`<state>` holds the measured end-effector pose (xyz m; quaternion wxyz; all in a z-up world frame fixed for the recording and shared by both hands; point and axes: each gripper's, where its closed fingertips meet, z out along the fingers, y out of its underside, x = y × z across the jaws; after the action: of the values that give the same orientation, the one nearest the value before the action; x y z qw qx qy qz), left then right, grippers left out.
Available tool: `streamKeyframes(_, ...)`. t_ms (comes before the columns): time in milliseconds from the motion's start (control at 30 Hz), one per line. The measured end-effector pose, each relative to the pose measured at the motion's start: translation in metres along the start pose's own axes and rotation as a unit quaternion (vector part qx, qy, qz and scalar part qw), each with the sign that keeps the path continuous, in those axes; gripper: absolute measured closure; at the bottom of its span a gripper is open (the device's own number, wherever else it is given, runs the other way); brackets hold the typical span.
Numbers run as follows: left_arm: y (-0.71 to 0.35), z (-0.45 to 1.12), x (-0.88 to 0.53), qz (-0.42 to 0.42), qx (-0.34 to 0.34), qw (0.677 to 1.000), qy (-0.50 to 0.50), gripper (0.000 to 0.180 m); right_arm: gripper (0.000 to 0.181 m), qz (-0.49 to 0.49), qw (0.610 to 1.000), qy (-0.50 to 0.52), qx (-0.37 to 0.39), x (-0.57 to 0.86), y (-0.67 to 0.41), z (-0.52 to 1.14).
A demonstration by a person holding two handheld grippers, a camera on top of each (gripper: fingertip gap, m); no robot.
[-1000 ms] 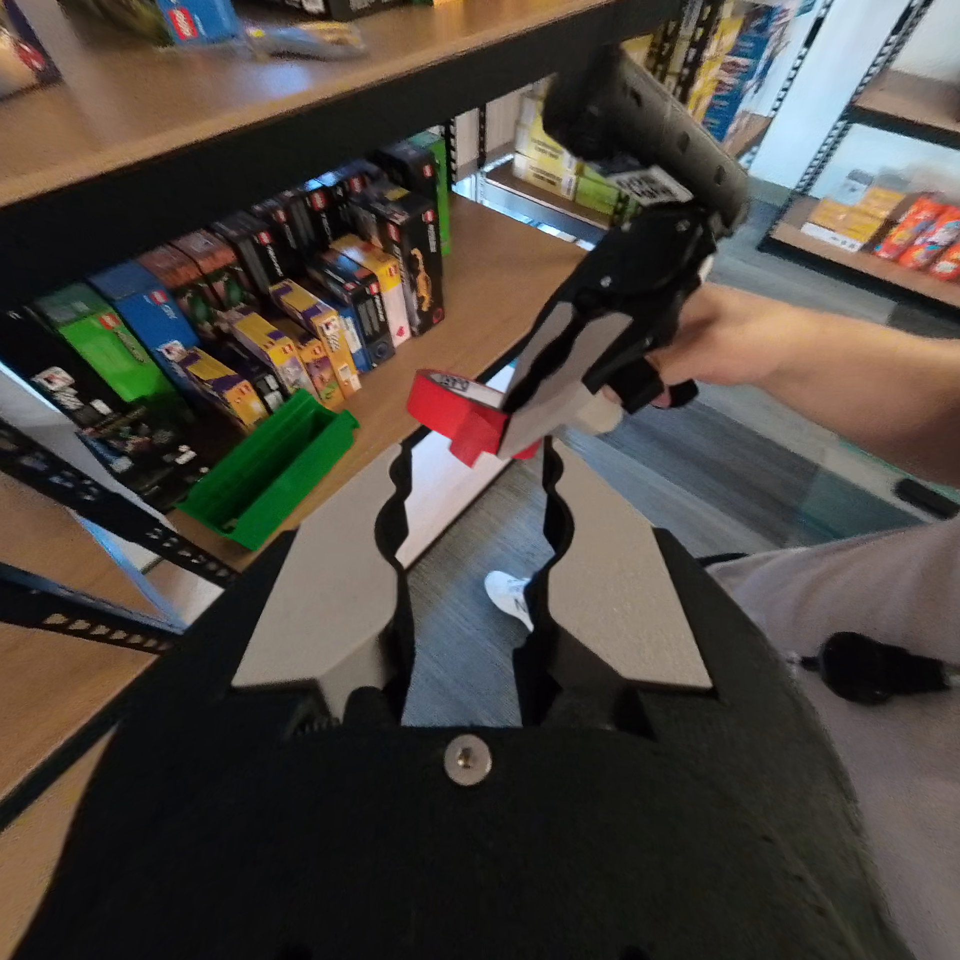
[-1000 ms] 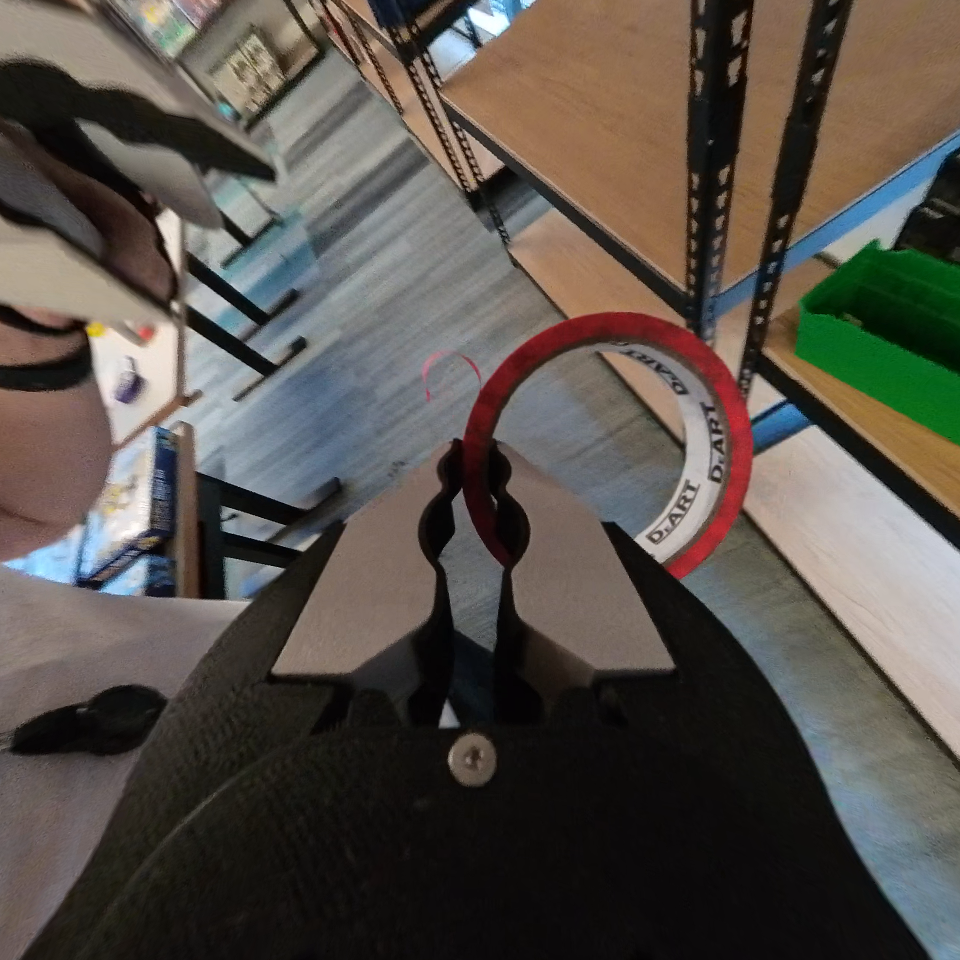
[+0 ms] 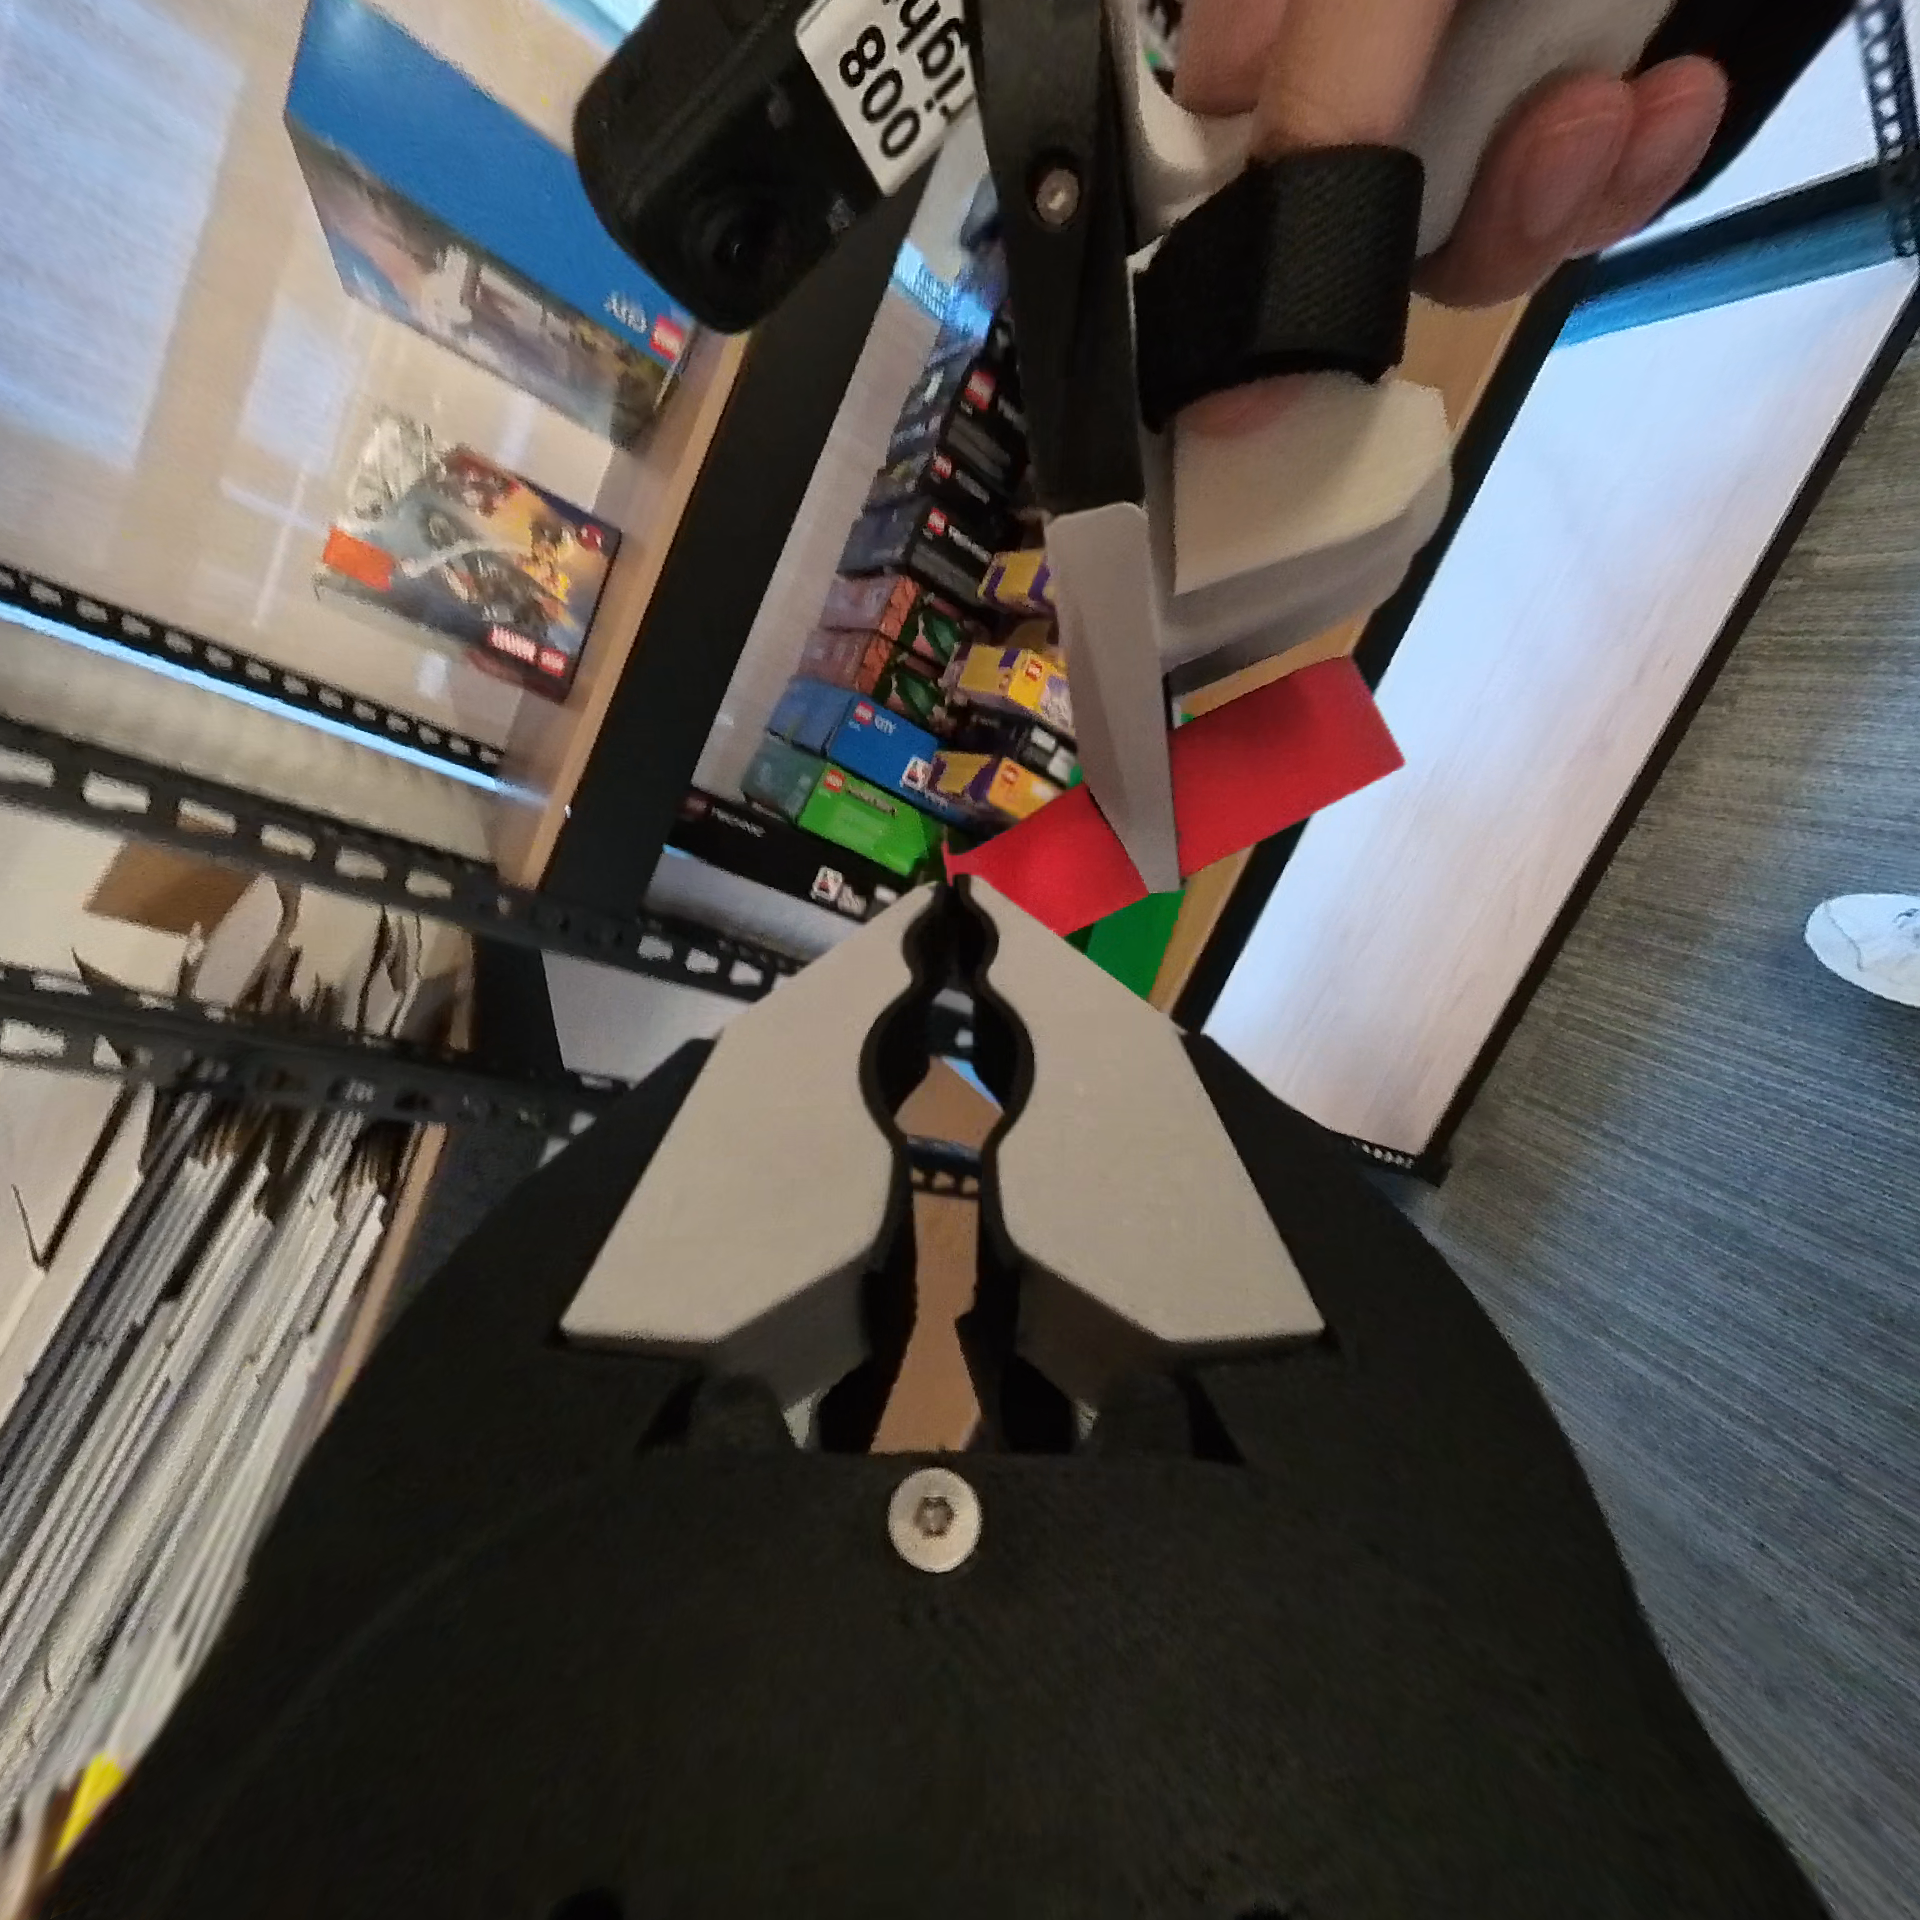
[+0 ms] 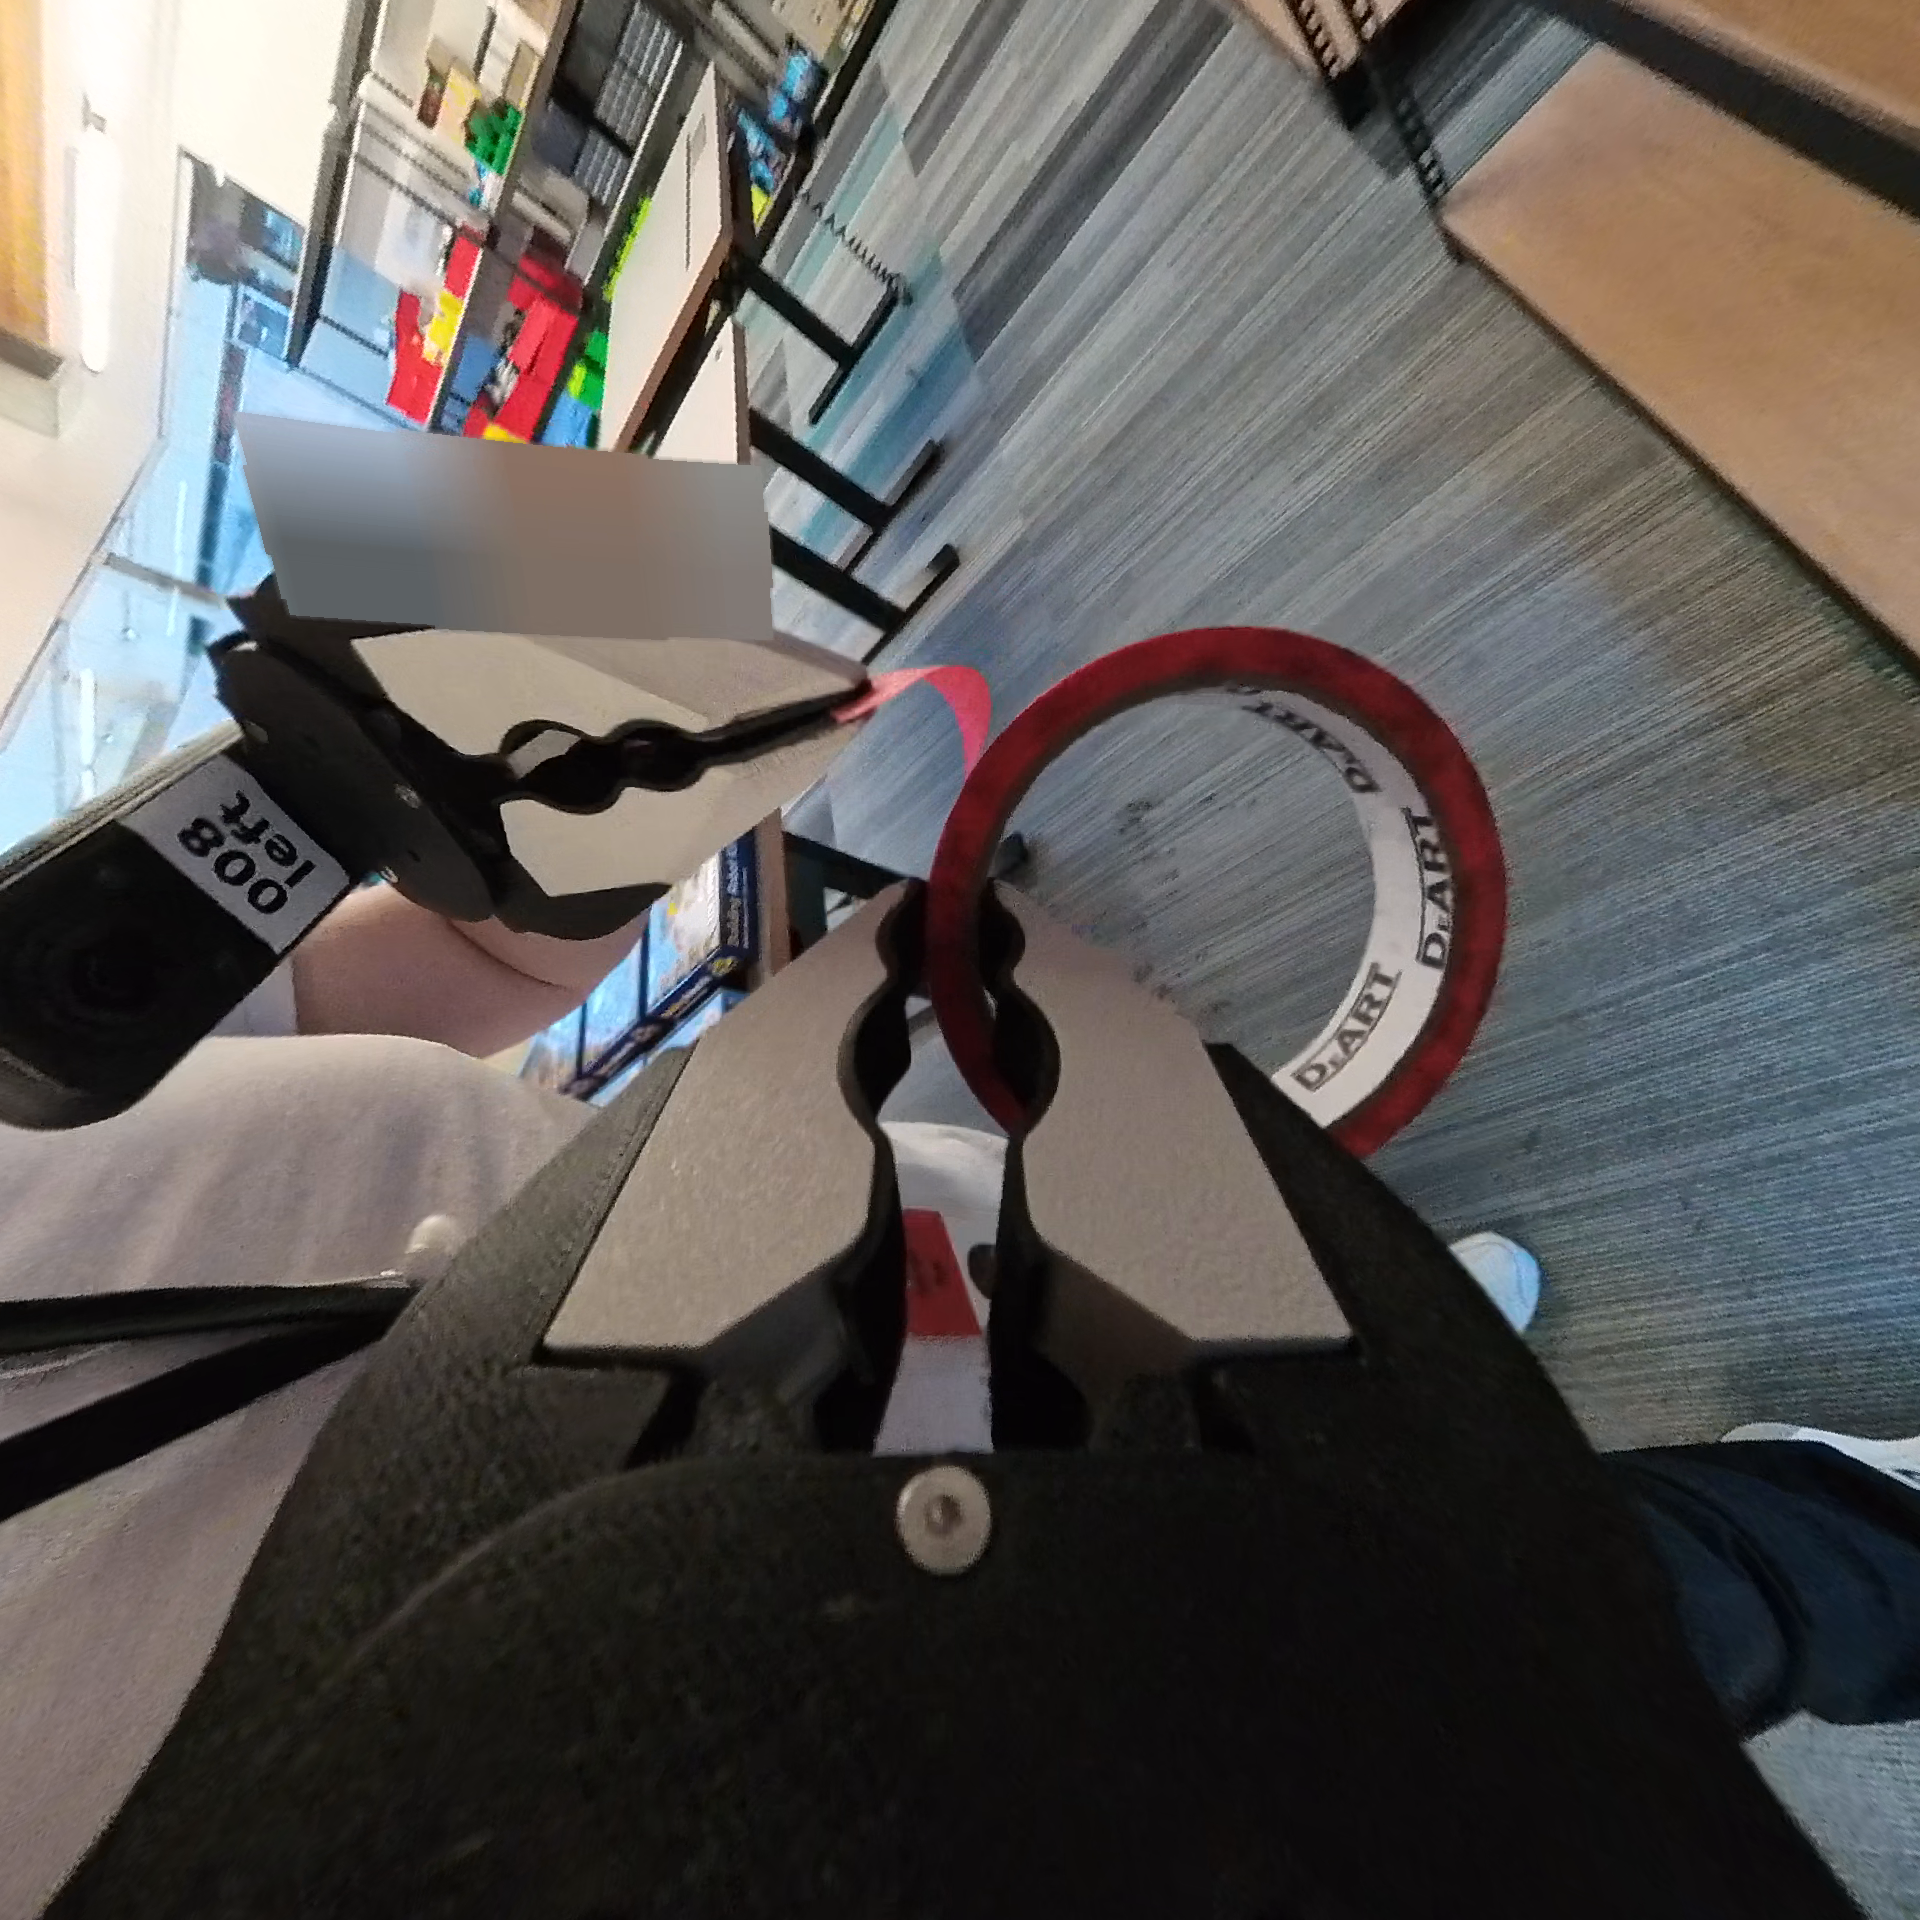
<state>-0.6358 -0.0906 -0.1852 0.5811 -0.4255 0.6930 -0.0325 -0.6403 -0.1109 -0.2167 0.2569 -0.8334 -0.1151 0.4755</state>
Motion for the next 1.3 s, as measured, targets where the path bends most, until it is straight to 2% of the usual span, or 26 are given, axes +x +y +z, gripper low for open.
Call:
streamKeyframes(100, 0.019, -0.008, 0.004, -0.051, -0.026, 0.998, 0.001, 0.18, 0.173, 0.012, 0.999, -0.012, -0.038, 0.006, 0.004, 0.02)
streamKeyframes(267, 0.051, -0.024, 0.01, -0.191, -0.044, 0.981, 0.009, 0.18, 0.173, 0.028, 0.994, -0.033, -0.101, 0.012, 0.01, 0.054)
streamKeyframes(433, 0.072, -0.044, 0.016, -0.265, -0.053, 0.963, 0.004, 0.18, 0.173, 0.043, 0.989, -0.063, -0.127, 0.009, 0.012, 0.081)
streamKeyframes(633, 0.081, -0.06, 0.021, -0.286, -0.066, 0.956, -0.001, 0.18, 0.172, 0.056, 0.983, -0.093, -0.148, 0.003, 0.018, 0.1)
streamKeyframes(800, 0.076, -0.062, 0.02, -0.286, -0.068, 0.956, 0.003, 0.18, 0.172, 0.058, 0.984, -0.103, -0.133, 0.0, 0.019, 0.101)
streamKeyframes(1067, 0.053, -0.056, -0.004, -0.256, -0.044, 0.965, 0.023, 0.18, 0.172, 0.069, 0.988, -0.121, -0.07, -0.007, -0.001, 0.081)
streamKeyframes(1300, 0.014, -0.027, -0.02, -0.213, -0.014, 0.974, 0.08, 0.18, 0.173, 0.074, 0.992, -0.104, 0.006, 0.003, -0.021, 0.041)
